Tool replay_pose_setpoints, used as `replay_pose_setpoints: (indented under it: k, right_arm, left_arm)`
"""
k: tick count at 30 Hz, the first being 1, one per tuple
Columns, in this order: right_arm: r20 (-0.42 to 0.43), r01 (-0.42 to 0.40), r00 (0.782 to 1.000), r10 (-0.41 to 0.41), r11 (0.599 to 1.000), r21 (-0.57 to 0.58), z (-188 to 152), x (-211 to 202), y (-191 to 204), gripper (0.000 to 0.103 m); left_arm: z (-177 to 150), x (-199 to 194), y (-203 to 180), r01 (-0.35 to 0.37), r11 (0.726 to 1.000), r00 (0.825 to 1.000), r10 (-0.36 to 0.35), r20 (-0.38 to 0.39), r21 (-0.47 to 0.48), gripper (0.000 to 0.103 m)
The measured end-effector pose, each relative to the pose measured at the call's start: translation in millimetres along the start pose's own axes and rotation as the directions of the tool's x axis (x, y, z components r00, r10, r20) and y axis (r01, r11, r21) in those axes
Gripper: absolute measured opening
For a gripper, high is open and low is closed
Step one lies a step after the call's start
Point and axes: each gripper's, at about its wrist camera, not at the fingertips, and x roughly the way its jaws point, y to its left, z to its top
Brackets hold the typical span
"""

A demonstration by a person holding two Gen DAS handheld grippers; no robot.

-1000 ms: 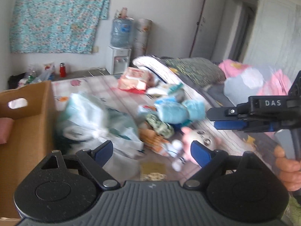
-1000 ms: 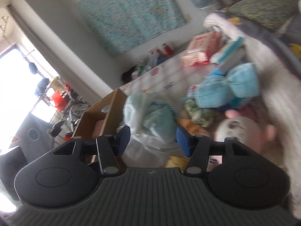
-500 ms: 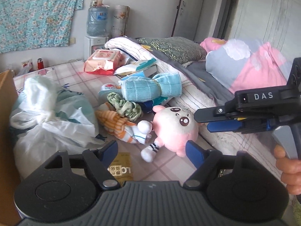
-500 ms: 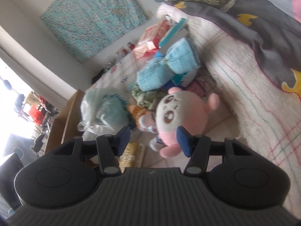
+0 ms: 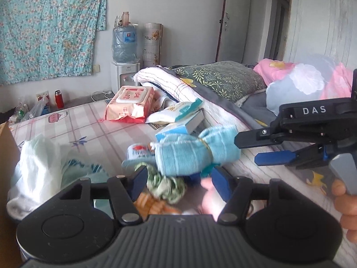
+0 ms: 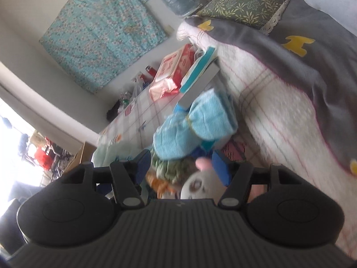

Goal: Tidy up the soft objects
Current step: 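Move the right tool back over the pile toward the blue medicine box, then grasp the blue-and-white medicine box with the right tool and lift it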

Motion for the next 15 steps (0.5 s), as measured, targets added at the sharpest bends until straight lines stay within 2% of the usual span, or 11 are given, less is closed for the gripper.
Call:
replay_pose_setpoints:
  k: [6,9,13,15]
  right_arm:
    - [-0.003,0.007,1.0,-0.007,1.0,0.004,32.2,26.1,1.5,0.062]
    - [-0.014,0.005,1.0,-0.005,1.0,0.002,51.5,42.6,4.7,0.062]
    - [-0.051,0.008,0.999,-0.007,1.0,0.007,86.9,76.4,6.4,0.062]
    - [-0.076,0.042,0.996,-0.04,0.999,0.027,103.9,98.1,2.4,0.062]
  left_arm:
    - [16.8,24.7,4.3,-0.023,1.0,1.0,0.022,-0.002,-0.017,0.063]
    - [28.2,39.1,9.9,-0.03,0.998,0.999,0.029,-0.013,-0.054,0.062]
    - [47.8,61.6,15.8,-0.032,0.996,0.999,0.03,-0.021,-0.089,0.062]
    - [55.0,73.0,17.7,-0.029,0.994,0.999,0.025,-0.037,-0.104,0.062]
